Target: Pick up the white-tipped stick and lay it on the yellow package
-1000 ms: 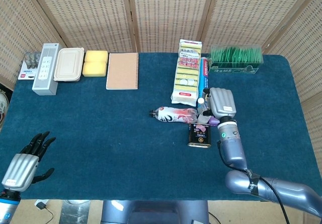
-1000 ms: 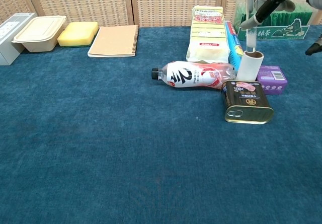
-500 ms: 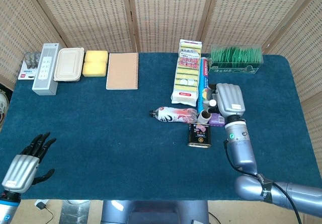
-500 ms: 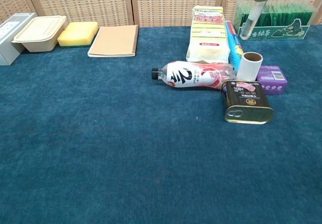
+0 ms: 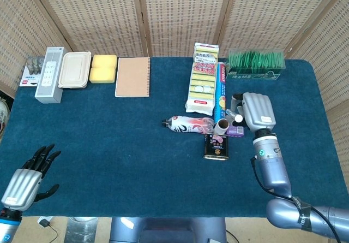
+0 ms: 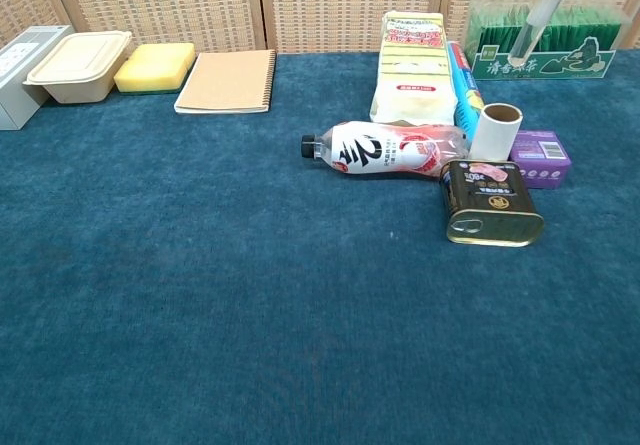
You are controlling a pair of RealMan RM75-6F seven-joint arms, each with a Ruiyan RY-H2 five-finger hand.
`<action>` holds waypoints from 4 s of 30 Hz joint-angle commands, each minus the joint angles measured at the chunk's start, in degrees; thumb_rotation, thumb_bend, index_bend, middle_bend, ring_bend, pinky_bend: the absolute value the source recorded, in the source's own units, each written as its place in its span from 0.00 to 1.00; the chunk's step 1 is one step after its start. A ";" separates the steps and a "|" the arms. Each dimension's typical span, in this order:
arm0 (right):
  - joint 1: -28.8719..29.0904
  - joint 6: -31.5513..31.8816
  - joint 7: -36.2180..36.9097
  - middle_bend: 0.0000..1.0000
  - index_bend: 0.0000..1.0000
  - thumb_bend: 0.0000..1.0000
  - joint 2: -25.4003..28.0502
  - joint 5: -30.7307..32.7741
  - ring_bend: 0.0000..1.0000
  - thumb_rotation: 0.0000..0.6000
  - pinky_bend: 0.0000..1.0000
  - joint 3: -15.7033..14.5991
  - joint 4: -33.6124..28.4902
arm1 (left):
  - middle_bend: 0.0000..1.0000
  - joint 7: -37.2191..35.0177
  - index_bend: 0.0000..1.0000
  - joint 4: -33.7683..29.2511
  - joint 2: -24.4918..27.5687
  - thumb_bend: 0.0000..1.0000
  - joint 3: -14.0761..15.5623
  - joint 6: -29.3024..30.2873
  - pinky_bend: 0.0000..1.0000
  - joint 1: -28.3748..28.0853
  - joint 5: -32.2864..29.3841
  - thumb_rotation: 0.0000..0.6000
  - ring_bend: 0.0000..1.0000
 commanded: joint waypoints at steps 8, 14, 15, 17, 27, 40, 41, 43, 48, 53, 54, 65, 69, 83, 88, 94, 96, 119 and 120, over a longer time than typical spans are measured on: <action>-6.09 -2.24 4.29 0.96 0.80 0.35 10.80 -4.03 1.00 1.00 0.99 -3.15 -10.87 | 0.04 -0.33 0.10 0.06 0.17 0.20 0.25 0.75 0.27 0.30 0.78 1.00 0.03; -12.95 -10.20 14.55 0.97 0.80 0.36 25.16 -10.10 1.00 1.00 0.99 -5.26 -17.64 | 0.04 -0.39 0.10 0.22 0.08 0.20 0.48 2.03 0.27 0.88 1.70 1.00 0.03; -13.44 -10.50 16.79 0.97 0.80 0.36 27.17 -9.64 1.00 1.00 0.99 -4.52 -17.29 | 0.04 -0.34 0.10 0.27 0.04 0.20 0.50 2.05 0.27 0.91 1.76 1.00 0.03; -13.32 -10.27 19.77 0.98 0.81 0.36 28.51 -7.75 1.00 1.00 1.00 -3.03 -14.55 | 0.04 -0.24 0.10 0.29 -0.01 0.20 0.55 1.99 0.27 0.93 1.83 1.00 0.03; -22.40 -14.46 30.54 0.99 0.81 0.38 34.89 -29.56 1.00 1.00 1.00 -8.52 -17.64 | 0.04 -0.13 0.10 0.22 -0.15 0.20 0.04 1.66 0.27 0.85 0.99 1.00 0.03; -25.05 -10.25 34.13 1.00 0.82 0.39 35.51 -37.86 1.00 1.00 1.00 -10.60 -17.64 | 0.04 -0.19 0.10 0.47 -0.33 0.20 -0.48 1.76 0.28 0.96 0.26 1.00 0.03; -24.99 -8.14 34.64 1.00 0.82 0.40 34.99 -36.46 1.00 1.00 1.00 -9.67 -17.64 | 0.04 0.21 0.10 0.42 -0.37 0.20 -0.46 1.50 0.28 0.93 0.10 1.00 0.03; -23.99 -5.76 34.21 1.00 0.83 0.40 33.32 -31.95 1.00 1.00 1.00 -8.13 -17.64 | 0.04 0.65 0.10 0.25 -0.33 0.20 -0.11 1.48 0.28 0.98 0.66 1.00 0.03; -24.33 -8.97 31.77 1.00 0.83 0.40 28.64 -42.97 1.00 1.00 1.00 -12.70 -17.64 | 0.04 -0.25 0.10 0.75 -0.52 0.20 0.02 2.68 0.28 1.13 2.07 1.00 0.03; -24.11 -6.73 29.09 1.00 0.84 0.42 21.03 -42.47 1.00 1.00 1.00 -14.27 -17.64 | 0.04 0.43 0.10 0.38 -0.38 0.20 0.59 1.53 0.28 0.94 2.14 1.00 0.03; -24.65 -7.69 27.91 1.00 0.84 0.42 20.02 -45.15 1.00 1.00 1.00 -16.27 -17.64 | 0.04 -0.11 0.10 0.39 -0.24 0.20 0.70 1.73 0.28 0.92 2.51 1.00 0.03; -19.37 -9.98 22.71 1.00 0.84 0.42 8.34 -42.48 1.00 1.00 1.00 -15.29 -17.64 | 0.04 0.82 0.10 0.73 -0.85 0.20 0.60 0.58 0.28 0.44 2.19 1.00 0.03; -17.37 -6.87 18.03 1.00 0.84 0.42 4.00 -37.04 1.00 1.00 1.00 -12.17 -17.64 | 0.04 1.18 0.10 0.84 -1.02 0.20 0.35 0.48 0.28 0.45 1.67 1.00 0.03; -3.50 -0.74 -3.95 1.00 0.84 0.42 -8.30 -19.37 1.00 1.00 1.00 -6.37 -17.64 | 0.04 -0.06 0.10 0.75 -0.50 0.20 0.74 0.05 0.28 -0.09 2.44 1.00 0.03; 0.44 6.84 -8.57 1.00 0.84 0.42 -9.94 -9.32 1.00 1.00 1.00 0.98 -17.64 | 0.04 0.71 0.10 1.06 -0.74 0.20 0.50 0.02 0.28 0.05 1.78 1.00 0.03; -0.13 6.09 -7.57 1.00 0.84 0.42 -7.79 -11.23 1.00 1.00 1.00 -1.47 -17.64 | 0.04 -0.07 0.10 1.62 -1.03 0.20 0.07 0.56 0.28 -0.10 1.85 1.00 0.03; 0.82 10.16 -6.37 1.00 0.84 0.42 -8.05 -6.80 1.00 1.00 1.00 3.74 -16.38 | 0.04 1.45 0.10 1.50 -1.31 0.20 0.15 -0.19 0.28 -0.04 1.22 1.00 0.03; -4.16 1.66 -4.08 1.00 0.84 0.42 2.49 -13.41 1.00 1.00 1.00 -10.18 -17.64 | 0.04 0.11 0.10 1.00 -0.75 0.20 1.62 0.21 0.28 -0.14 3.54 1.00 0.03; -4.66 -0.36 -3.91 1.00 0.84 0.42 2.89 -15.20 1.00 1.00 1.00 -12.42 -17.64 | 0.04 -0.55 0.10 1.05 -0.68 0.20 1.45 0.48 0.28 -0.27 3.73 1.00 0.03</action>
